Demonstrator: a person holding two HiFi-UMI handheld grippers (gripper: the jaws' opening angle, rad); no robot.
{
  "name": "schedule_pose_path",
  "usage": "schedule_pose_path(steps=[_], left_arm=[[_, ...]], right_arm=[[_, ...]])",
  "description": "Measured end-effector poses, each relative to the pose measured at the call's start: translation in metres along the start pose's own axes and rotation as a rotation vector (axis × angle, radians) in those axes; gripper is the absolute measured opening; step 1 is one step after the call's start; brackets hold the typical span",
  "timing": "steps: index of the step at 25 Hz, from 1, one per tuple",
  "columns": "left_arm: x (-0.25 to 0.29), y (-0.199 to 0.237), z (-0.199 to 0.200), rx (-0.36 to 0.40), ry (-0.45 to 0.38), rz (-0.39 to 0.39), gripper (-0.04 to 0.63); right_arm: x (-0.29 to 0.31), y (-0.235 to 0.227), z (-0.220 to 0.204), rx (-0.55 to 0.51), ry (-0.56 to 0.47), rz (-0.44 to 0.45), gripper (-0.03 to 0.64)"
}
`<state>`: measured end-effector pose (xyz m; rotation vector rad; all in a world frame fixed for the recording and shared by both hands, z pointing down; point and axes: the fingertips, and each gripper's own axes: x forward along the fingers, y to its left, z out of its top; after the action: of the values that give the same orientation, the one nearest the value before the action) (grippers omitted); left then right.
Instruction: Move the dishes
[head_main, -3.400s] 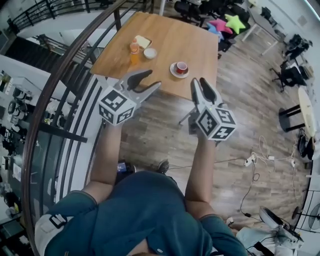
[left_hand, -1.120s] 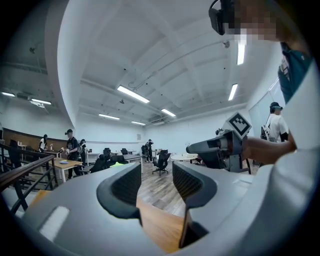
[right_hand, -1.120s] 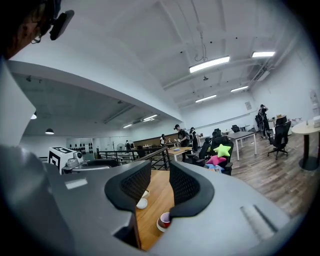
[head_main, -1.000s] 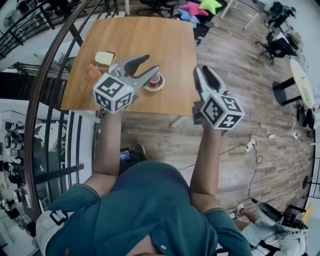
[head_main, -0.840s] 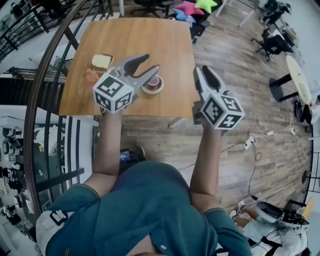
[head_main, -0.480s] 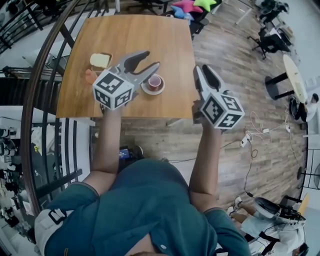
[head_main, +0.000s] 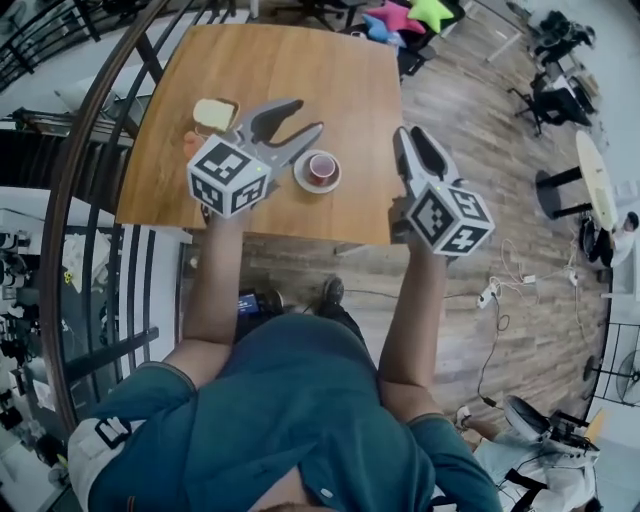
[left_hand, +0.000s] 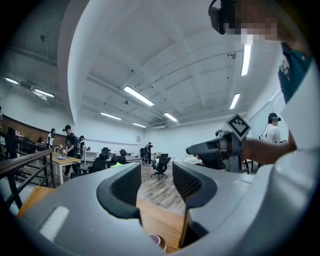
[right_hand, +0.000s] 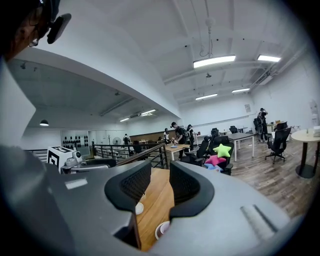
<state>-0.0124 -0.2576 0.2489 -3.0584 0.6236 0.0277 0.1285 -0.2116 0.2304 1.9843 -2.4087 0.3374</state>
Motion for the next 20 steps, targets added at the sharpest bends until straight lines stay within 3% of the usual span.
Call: schedule_pose_path(steps=[10,20], left_arm=[[0.006,0.020,-0.008,0.012,0.042,0.120,0.193],[0.047,0.031,-0.051,-0.029,0.128,0.193,0.206]], right_arm=[[0.044,-0.005,0.006,0.000,0.012,0.141,0.100],[0.089,-0.038,-0.012,0.021,0.084,0.238,0.100]])
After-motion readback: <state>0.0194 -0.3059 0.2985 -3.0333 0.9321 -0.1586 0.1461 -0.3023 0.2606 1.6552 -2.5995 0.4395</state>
